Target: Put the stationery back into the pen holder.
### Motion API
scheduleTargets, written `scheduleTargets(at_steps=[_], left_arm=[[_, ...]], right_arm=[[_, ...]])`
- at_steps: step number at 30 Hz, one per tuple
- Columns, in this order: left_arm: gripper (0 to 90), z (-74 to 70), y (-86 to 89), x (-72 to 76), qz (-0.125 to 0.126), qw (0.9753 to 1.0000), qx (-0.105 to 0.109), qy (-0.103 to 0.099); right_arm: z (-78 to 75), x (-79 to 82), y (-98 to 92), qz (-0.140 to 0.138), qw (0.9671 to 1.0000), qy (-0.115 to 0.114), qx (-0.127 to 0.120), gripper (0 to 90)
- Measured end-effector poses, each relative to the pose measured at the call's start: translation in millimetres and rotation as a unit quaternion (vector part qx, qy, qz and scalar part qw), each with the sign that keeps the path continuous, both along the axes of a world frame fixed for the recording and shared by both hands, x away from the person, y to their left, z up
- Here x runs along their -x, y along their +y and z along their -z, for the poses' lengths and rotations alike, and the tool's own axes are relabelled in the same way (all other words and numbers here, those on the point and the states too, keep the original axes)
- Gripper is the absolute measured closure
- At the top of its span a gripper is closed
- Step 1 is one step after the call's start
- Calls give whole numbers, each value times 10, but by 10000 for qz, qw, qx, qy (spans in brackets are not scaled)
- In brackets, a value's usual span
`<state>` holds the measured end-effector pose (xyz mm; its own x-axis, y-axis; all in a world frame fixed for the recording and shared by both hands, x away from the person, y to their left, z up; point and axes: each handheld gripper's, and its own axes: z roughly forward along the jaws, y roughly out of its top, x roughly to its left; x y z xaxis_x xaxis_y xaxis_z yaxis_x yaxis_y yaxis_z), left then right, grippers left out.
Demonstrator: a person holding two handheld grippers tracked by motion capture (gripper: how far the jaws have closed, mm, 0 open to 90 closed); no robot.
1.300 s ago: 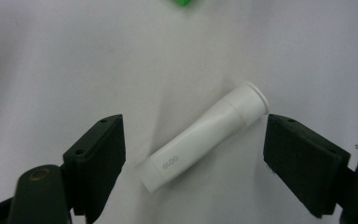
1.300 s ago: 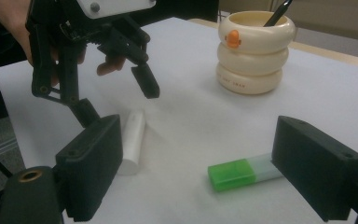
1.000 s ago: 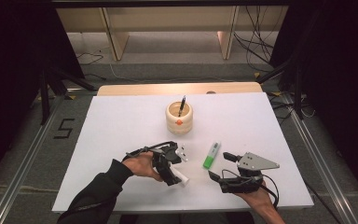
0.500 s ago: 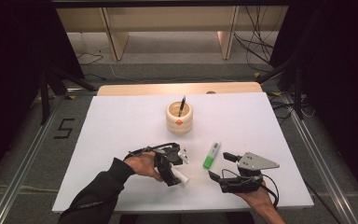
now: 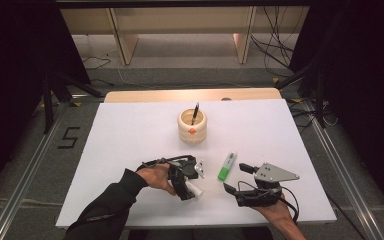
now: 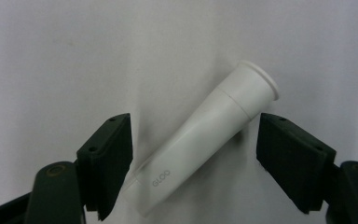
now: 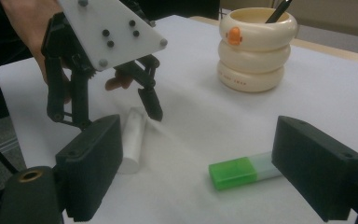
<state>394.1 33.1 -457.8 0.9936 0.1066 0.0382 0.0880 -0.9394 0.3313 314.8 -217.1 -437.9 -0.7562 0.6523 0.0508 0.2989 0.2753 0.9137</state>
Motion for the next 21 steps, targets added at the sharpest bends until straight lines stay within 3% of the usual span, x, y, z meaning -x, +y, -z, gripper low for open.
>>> scheduleTargets(at_steps=[13, 21], left_arm=[[345, 48, -59, -8, 201, 9995, -247, -31], [443, 26, -96, 1, 610, 9973, -417, -16]], right_arm=[[2, -2, 3, -9, 10000, 17, 5, 169], [2, -3, -2, 5, 10000, 7, -2, 170]])
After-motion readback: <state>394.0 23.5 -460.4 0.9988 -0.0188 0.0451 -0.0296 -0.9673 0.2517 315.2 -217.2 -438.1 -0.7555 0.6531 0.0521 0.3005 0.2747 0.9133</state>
